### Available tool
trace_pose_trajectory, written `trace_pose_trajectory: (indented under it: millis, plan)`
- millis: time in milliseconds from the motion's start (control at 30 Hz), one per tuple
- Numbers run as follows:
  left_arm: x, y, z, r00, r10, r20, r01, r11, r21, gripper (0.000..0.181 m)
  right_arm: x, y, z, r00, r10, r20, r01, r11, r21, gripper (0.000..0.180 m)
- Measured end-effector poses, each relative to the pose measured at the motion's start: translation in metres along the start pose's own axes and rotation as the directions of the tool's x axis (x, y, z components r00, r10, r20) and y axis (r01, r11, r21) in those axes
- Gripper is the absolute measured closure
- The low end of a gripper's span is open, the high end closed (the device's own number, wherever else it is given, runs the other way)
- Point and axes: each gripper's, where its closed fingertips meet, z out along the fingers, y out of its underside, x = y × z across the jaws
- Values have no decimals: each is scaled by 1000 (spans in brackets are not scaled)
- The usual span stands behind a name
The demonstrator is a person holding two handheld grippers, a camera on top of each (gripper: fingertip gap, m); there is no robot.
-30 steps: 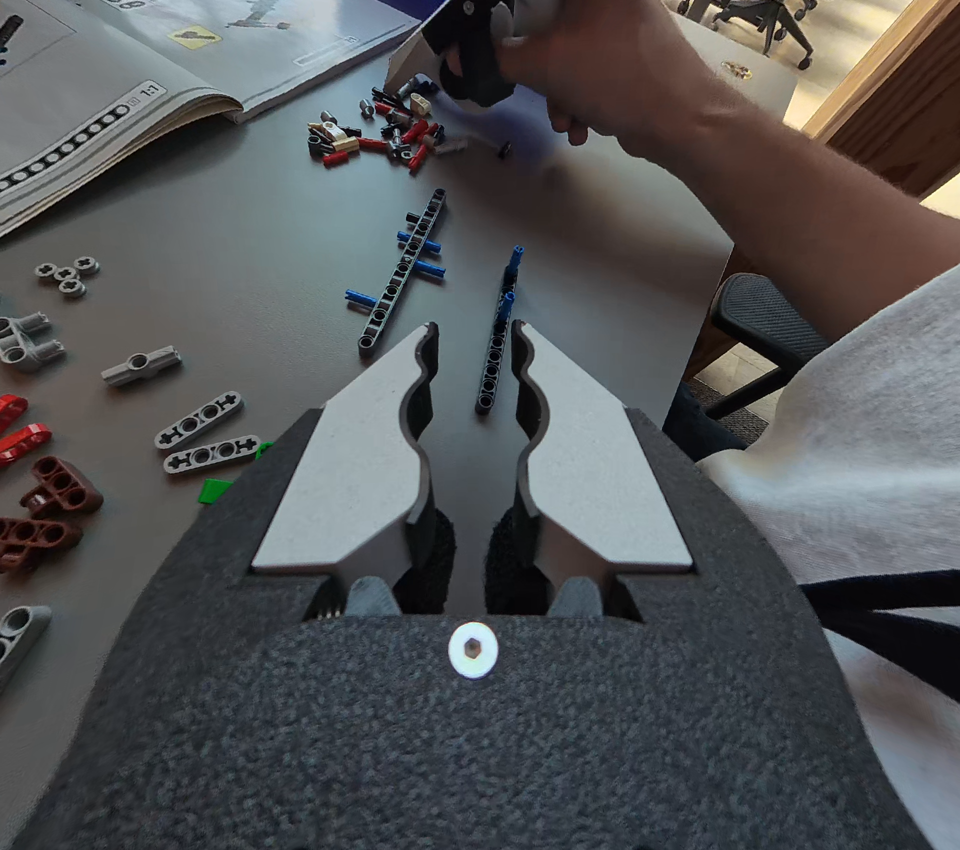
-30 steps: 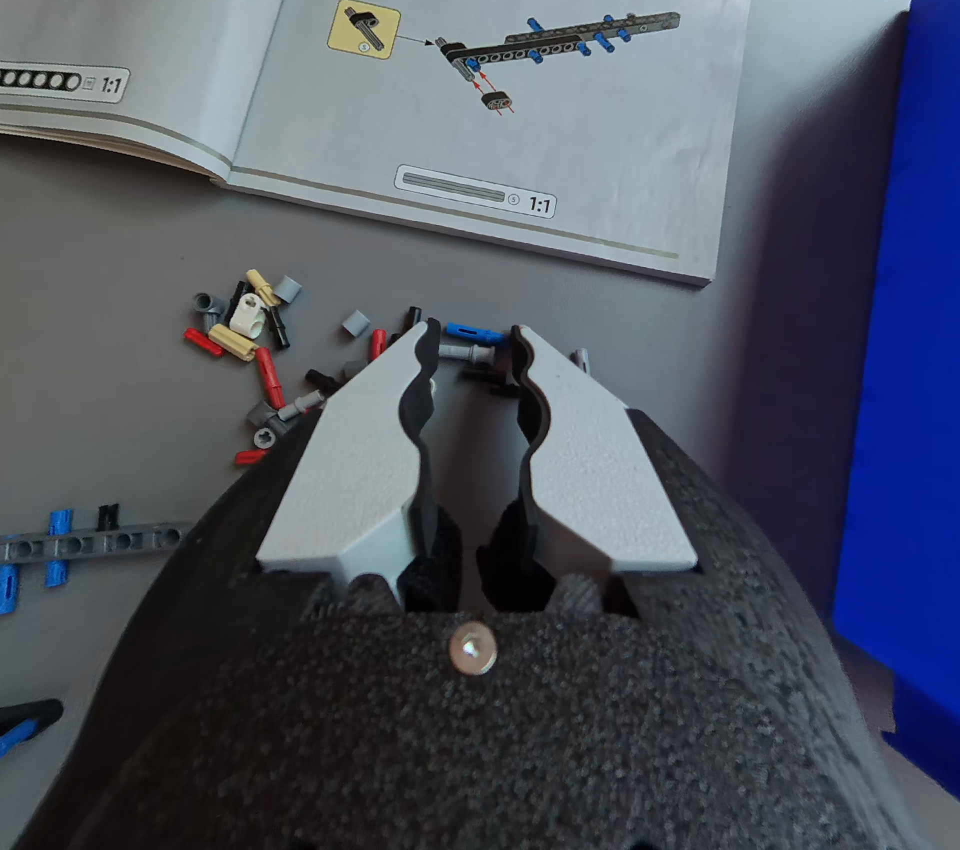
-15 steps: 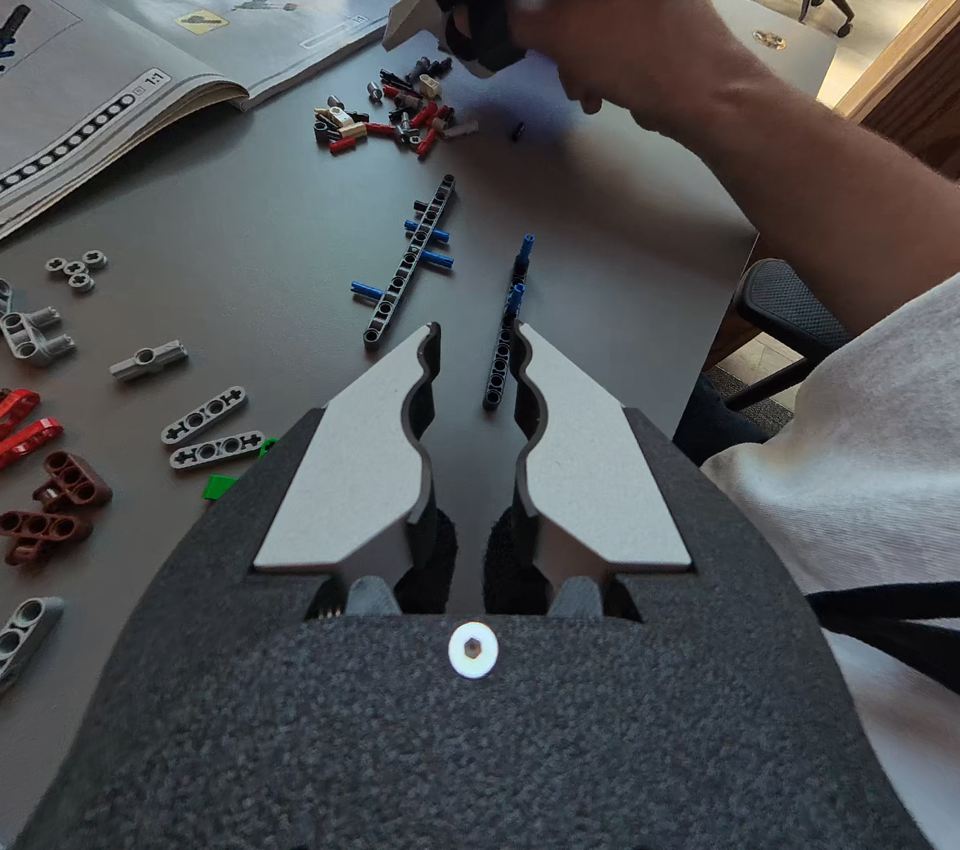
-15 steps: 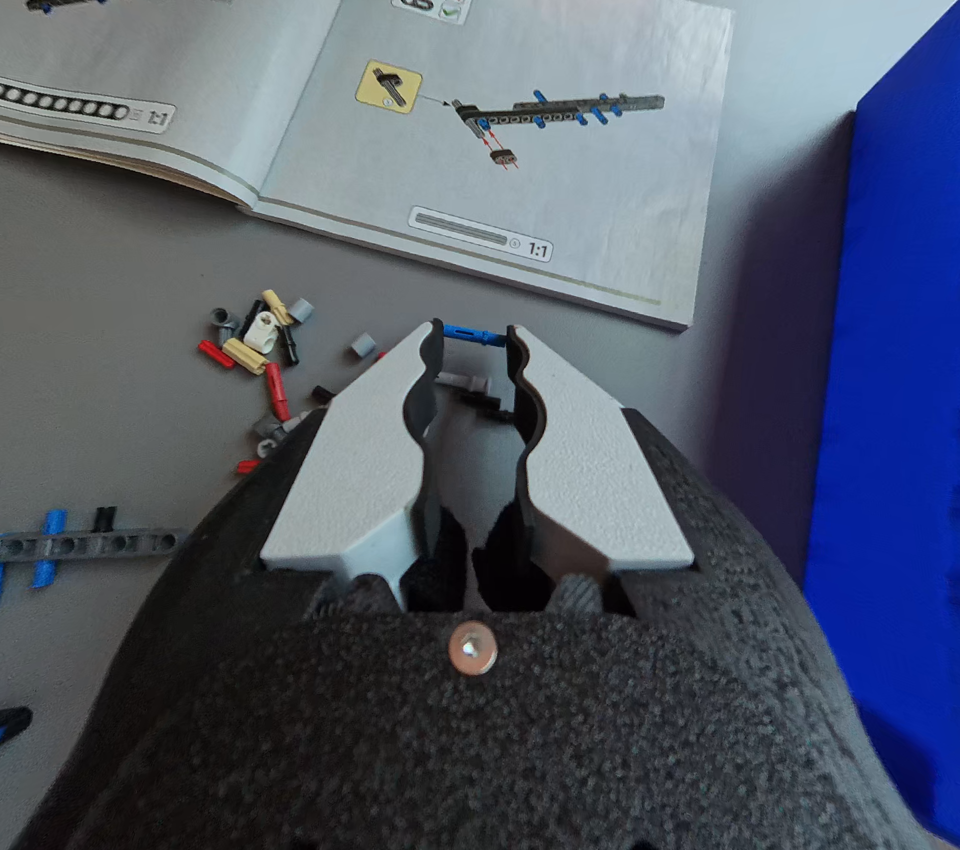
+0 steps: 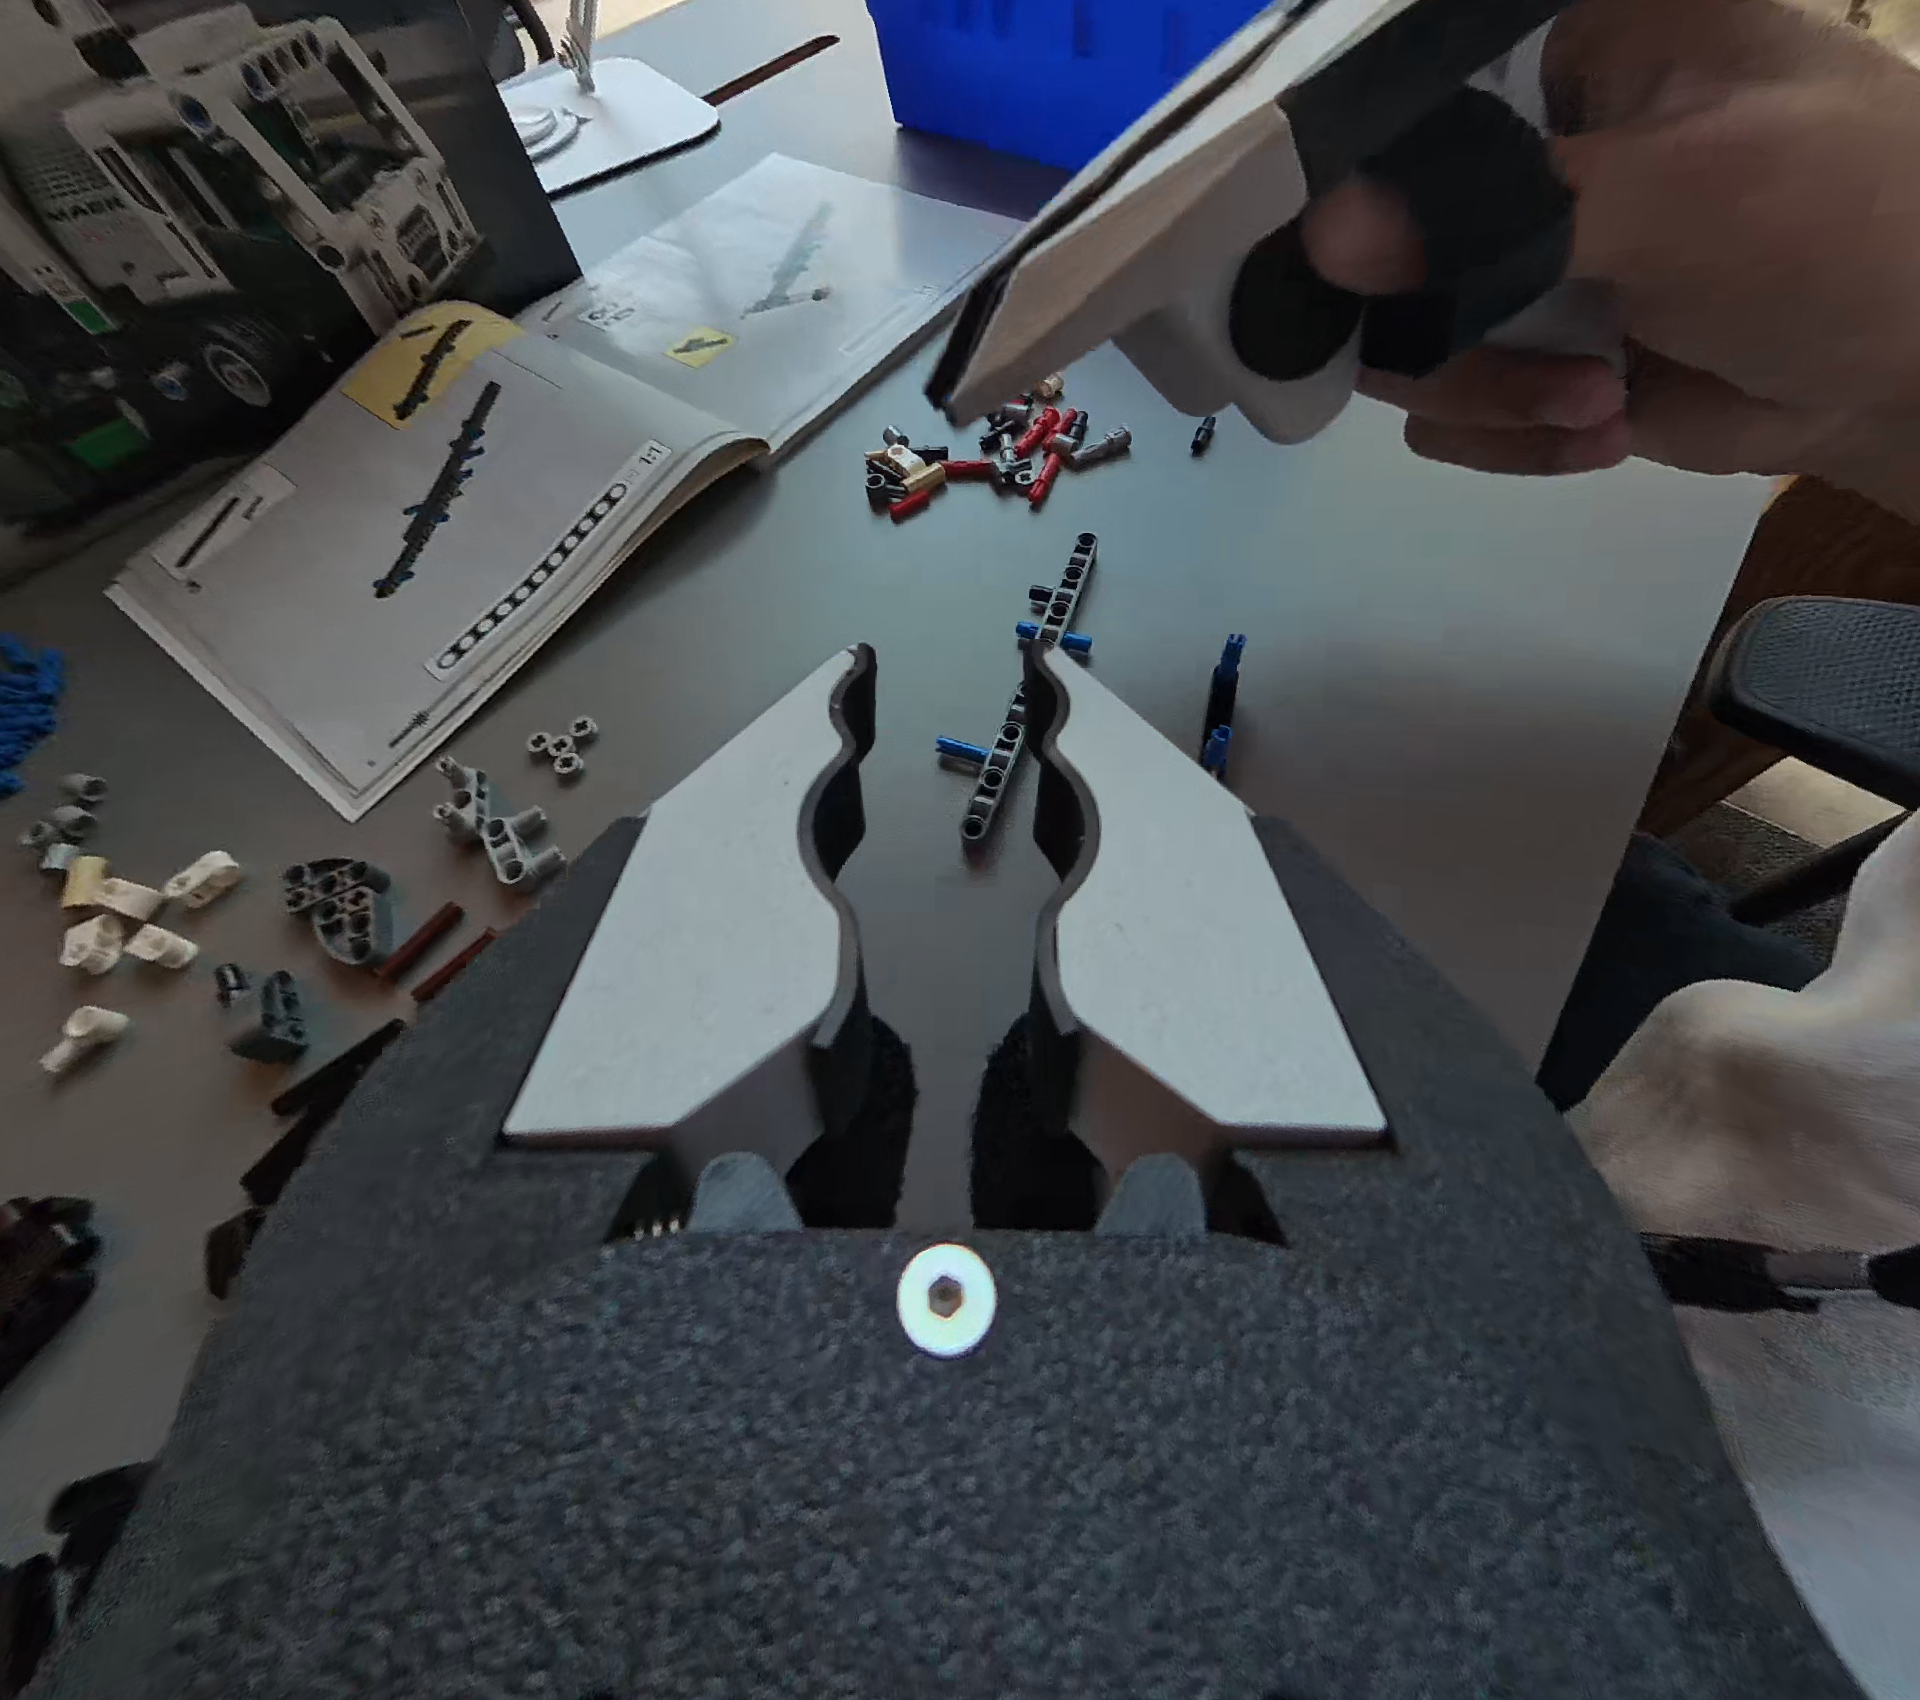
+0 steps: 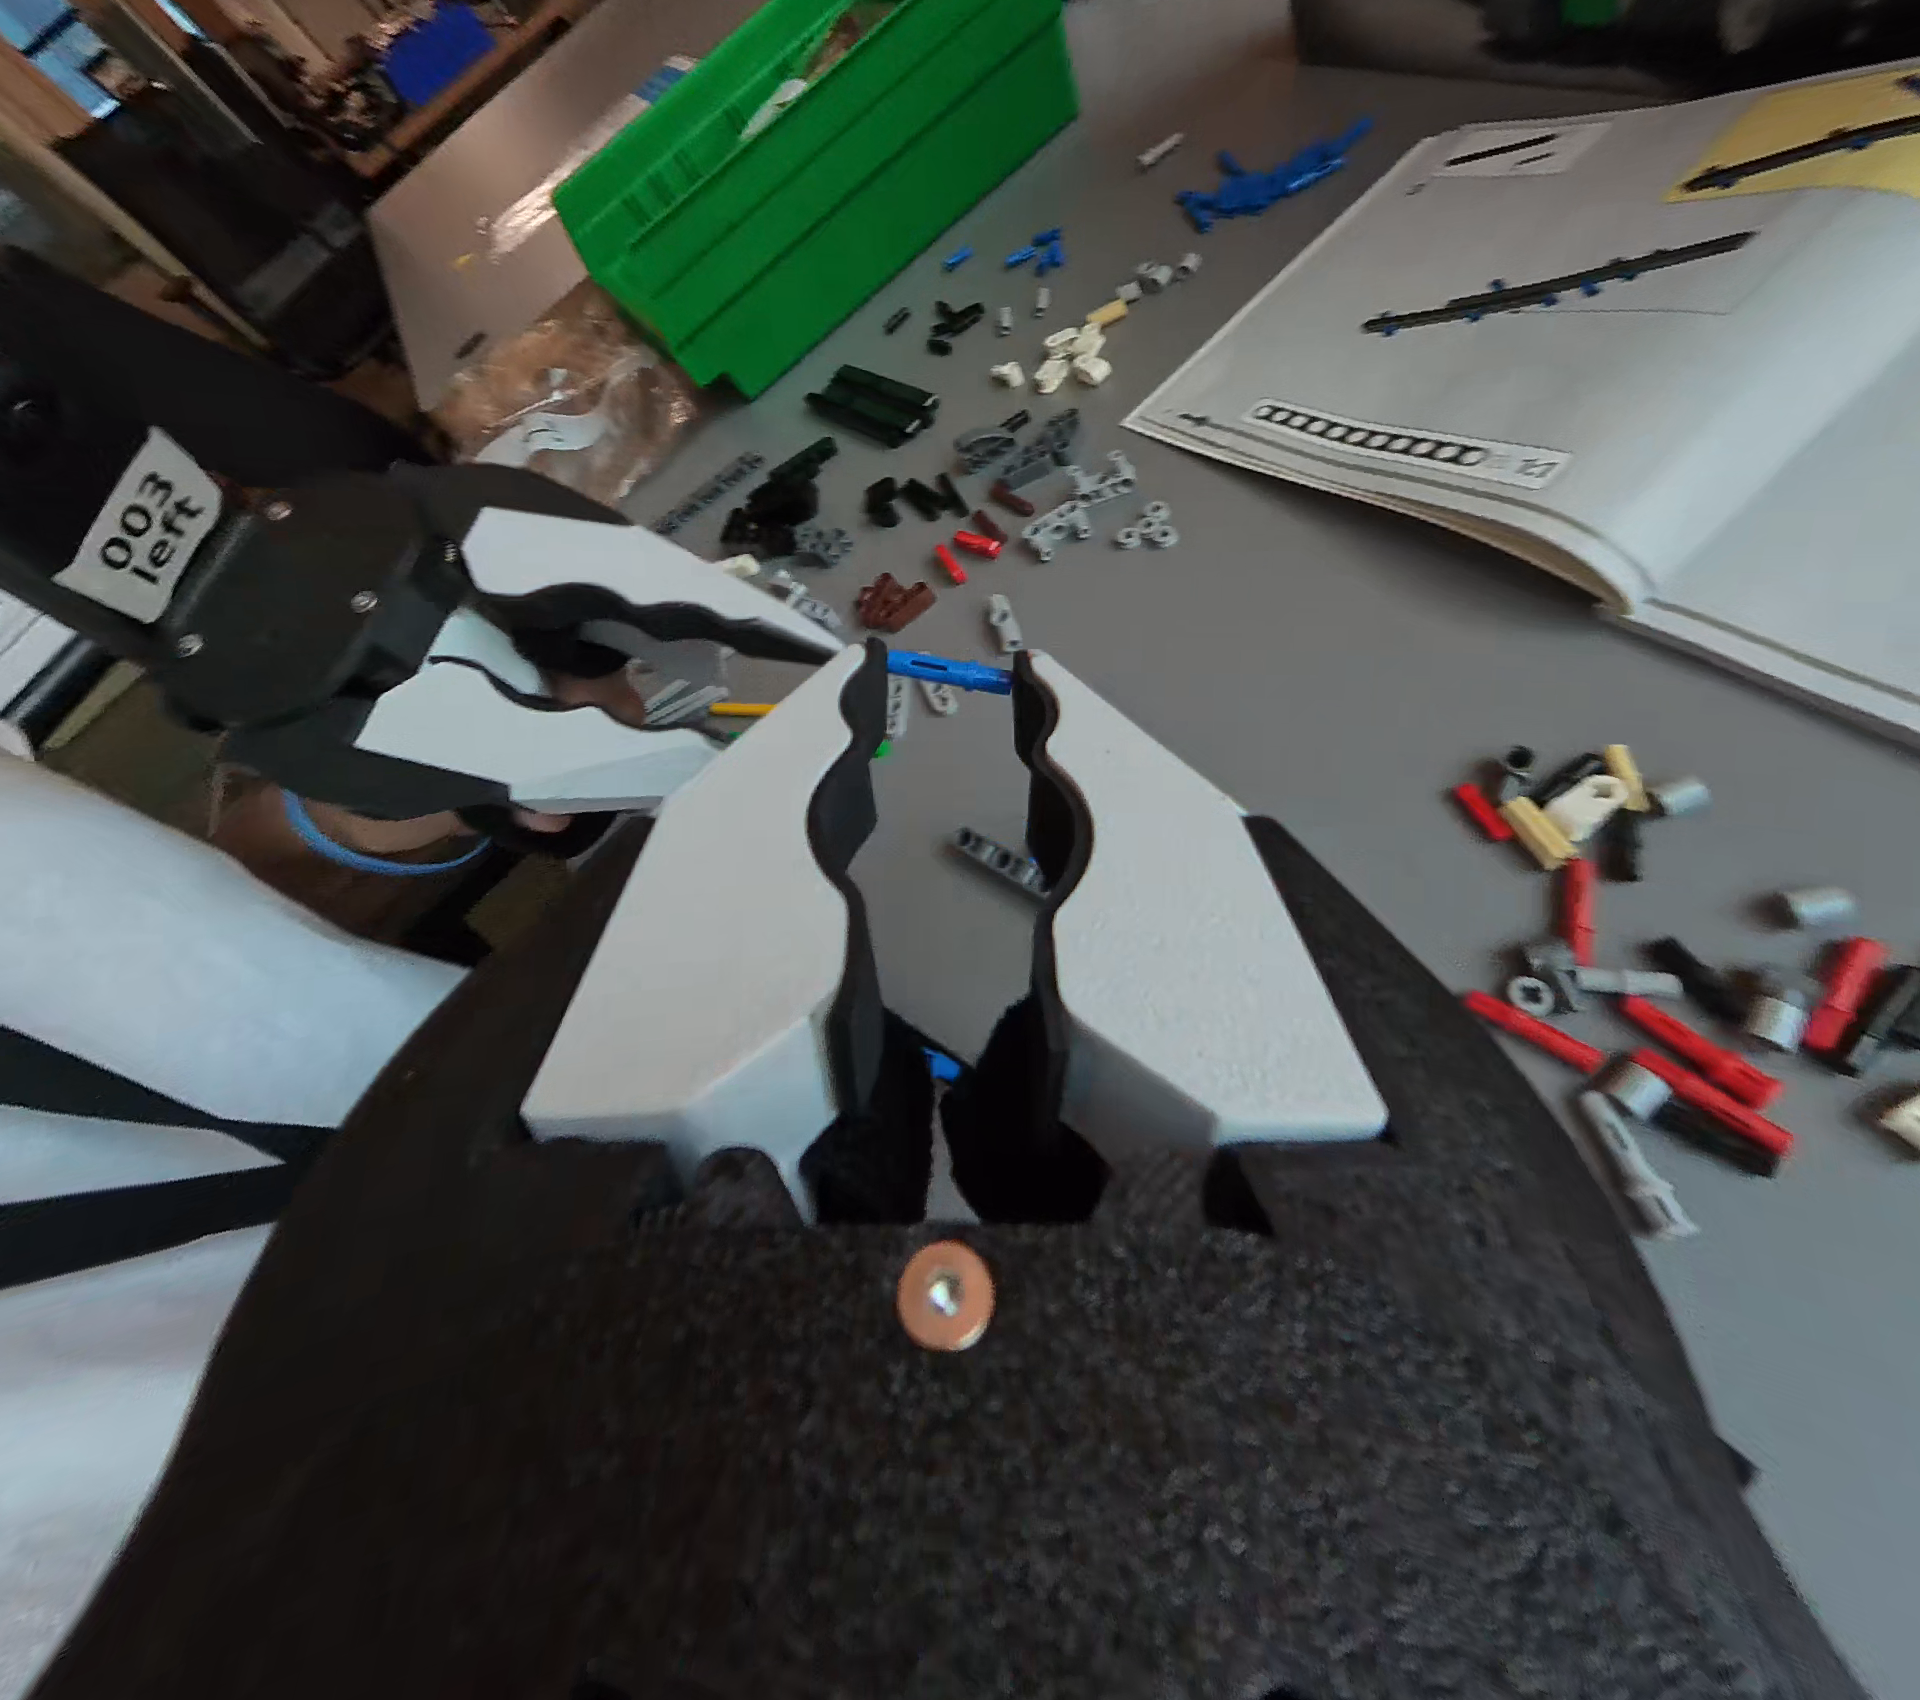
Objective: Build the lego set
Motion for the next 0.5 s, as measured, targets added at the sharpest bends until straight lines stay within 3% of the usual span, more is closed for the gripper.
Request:
trace_pose_trajectory:
  millis: [233,500]
  plan:
    - [5,-11,-6,993,113,-15,-112,992,50,154,-39,10,8,956,141,256,-144,990,-7,157]
    - [17,-24,-14,985,174,-23,-169,976,136,173,-48,17,8,935,176,308,-175,984,-32,157]
